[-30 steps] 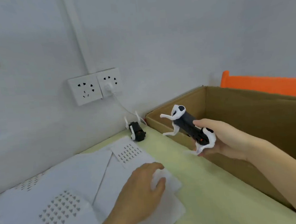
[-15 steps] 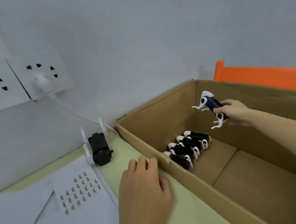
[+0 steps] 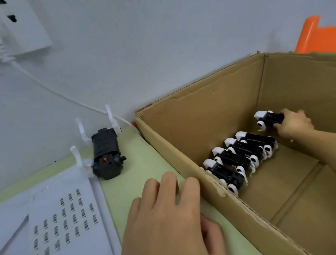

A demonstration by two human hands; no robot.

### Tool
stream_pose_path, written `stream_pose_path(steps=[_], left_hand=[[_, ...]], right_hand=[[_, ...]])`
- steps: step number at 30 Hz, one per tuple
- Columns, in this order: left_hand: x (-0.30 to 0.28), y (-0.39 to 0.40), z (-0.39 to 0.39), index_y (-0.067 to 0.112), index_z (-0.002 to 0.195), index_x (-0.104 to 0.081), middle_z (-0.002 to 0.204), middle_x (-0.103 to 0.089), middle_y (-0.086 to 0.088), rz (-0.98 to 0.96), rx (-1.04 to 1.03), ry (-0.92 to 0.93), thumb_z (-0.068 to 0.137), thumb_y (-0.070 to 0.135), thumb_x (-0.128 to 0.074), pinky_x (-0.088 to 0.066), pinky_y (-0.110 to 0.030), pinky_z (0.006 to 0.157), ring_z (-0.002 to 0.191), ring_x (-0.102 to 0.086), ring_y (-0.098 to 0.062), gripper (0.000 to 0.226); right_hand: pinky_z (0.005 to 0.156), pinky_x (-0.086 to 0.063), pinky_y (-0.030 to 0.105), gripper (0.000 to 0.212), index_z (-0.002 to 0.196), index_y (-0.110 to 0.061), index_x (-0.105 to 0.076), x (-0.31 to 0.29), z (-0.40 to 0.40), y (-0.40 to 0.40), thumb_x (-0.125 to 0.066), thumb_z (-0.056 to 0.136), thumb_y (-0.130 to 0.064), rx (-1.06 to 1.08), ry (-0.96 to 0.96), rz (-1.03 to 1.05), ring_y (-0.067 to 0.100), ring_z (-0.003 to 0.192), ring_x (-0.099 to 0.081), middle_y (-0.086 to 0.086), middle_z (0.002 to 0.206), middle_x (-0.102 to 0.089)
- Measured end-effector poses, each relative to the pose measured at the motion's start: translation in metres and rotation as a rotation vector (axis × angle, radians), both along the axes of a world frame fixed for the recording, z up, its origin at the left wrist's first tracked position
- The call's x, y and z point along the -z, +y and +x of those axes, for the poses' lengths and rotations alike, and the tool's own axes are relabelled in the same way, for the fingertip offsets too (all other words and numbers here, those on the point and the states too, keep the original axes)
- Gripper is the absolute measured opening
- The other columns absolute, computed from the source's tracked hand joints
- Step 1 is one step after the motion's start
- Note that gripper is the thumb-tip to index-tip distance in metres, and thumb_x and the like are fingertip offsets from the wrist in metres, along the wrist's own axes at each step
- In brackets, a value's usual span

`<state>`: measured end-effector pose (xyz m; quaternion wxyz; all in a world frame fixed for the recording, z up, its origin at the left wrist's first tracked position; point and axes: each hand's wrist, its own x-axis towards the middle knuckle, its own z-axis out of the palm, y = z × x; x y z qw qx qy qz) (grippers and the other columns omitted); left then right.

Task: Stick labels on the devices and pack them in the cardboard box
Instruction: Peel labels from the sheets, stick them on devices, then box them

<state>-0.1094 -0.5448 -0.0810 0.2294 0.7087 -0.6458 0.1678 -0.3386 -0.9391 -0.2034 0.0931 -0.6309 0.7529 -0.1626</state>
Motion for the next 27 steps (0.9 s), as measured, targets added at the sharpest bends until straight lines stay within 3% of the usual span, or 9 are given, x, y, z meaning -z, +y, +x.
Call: stream_pose_path(steps=[3, 5, 8, 10, 14, 19, 21, 24, 27], left_hand=[[0.004, 0.001, -0.001, 0.017, 0.066, -0.058, 0.068, -0.051, 0.0, -0.004, -0.011, -0.006, 0.06, 0.028, -0.037, -0.045, -0.037, 0.041, 0.057, -0.05, -0.027, 0.025], [0.005, 0.001, -0.003, 0.017, 0.066, -0.058, 0.068, -0.051, 0.0, -0.002, -0.021, -0.004, 0.059, 0.028, -0.037, -0.045, -0.036, 0.042, 0.057, -0.05, -0.028, 0.025], [0.006, 0.001, -0.004, 0.018, 0.066, -0.057, 0.068, -0.051, 0.0, 0.003, -0.02, 0.003, 0.058, 0.029, -0.037, -0.044, -0.034, 0.042, 0.057, -0.049, -0.027, 0.024], [0.006, 0.0, -0.003, 0.018, 0.066, -0.056, 0.068, -0.049, 0.0, 0.009, -0.002, 0.005, 0.057, 0.029, -0.037, -0.044, -0.034, 0.042, 0.056, -0.049, -0.027, 0.024], [0.004, -0.003, -0.002, 0.02, 0.068, -0.052, 0.069, -0.045, 0.003, 0.019, 0.02, 0.056, 0.058, 0.031, -0.037, -0.043, -0.032, 0.045, 0.059, -0.048, -0.023, 0.021], [0.001, -0.002, -0.001, 0.024, 0.072, -0.032, 0.073, -0.032, 0.007, 0.006, 0.04, 0.109, 0.072, 0.029, -0.035, -0.032, -0.03, 0.06, 0.07, -0.036, -0.018, 0.006], [0.001, 0.001, -0.002, 0.024, 0.075, -0.031, 0.075, -0.031, 0.007, 0.028, 0.029, 0.111, 0.075, 0.031, -0.031, -0.029, -0.031, 0.064, 0.074, -0.033, -0.018, 0.006], [0.003, 0.004, -0.004, 0.021, 0.081, -0.04, 0.082, -0.037, 0.005, 0.076, 0.017, 0.125, 0.078, 0.029, -0.029, -0.032, -0.033, 0.068, 0.081, -0.035, -0.019, 0.014], [0.004, 0.003, 0.001, 0.014, 0.085, -0.052, 0.086, -0.045, 0.001, 0.11, -0.014, 0.391, 0.086, 0.02, -0.042, -0.039, -0.035, 0.074, 0.087, -0.041, -0.019, 0.012]], right_hand=[[0.092, -0.047, 0.051, 0.046, 0.132, -0.004, -0.046, 0.017, 0.007, -0.002, -0.065, 0.095, -0.023, 0.082, -0.078, 0.046, 0.052, 0.112, -0.051, 0.03, 0.134, -0.035], [0.102, -0.043, 0.05, 0.059, 0.14, 0.001, -0.036, 0.025, 0.014, -0.001, -0.066, 0.095, -0.02, 0.098, -0.145, 0.103, 0.054, 0.12, -0.048, 0.032, 0.149, -0.019], [0.117, -0.027, 0.046, 0.076, 0.152, 0.002, -0.02, 0.03, 0.015, 0.002, -0.065, 0.095, -0.02, -0.01, -0.186, 0.194, 0.051, 0.141, -0.026, 0.034, 0.157, -0.006], [0.116, -0.027, 0.045, 0.077, 0.154, -0.001, -0.018, 0.035, 0.007, 0.003, -0.064, 0.094, -0.016, -0.027, -0.186, 0.205, 0.046, 0.145, -0.023, 0.031, 0.159, -0.009], [0.107, -0.04, 0.047, 0.068, 0.144, 0.0, -0.032, 0.029, -0.008, 0.011, -0.064, 0.085, -0.01, -0.056, -0.026, 0.176, 0.045, 0.136, -0.038, 0.029, 0.15, -0.031], [0.097, -0.051, 0.045, 0.048, 0.134, -0.01, -0.054, -0.036, 0.014, 0.049, -0.056, 0.086, -0.013, -0.419, 0.178, 0.122, 0.039, 0.119, -0.055, 0.021, 0.134, -0.056], [0.091, -0.051, 0.04, 0.036, 0.12, -0.014, -0.061, -0.07, 0.029, 0.08, -0.05, 0.086, -0.007, -0.575, 0.161, 0.006, 0.034, 0.106, -0.058, 0.016, 0.122, -0.063], [0.079, -0.043, 0.032, 0.028, 0.098, -0.023, -0.055, -0.127, 0.049, 0.147, -0.048, 0.083, 0.0, -0.748, -0.012, -0.35, 0.021, 0.085, -0.057, 0.008, 0.095, -0.063], [0.066, -0.039, 0.024, 0.029, 0.09, -0.023, -0.054, -0.191, 0.064, 0.242, -0.048, 0.079, 0.003, -0.913, -0.272, -0.63, 0.011, 0.07, -0.053, 0.003, 0.082, -0.058]])
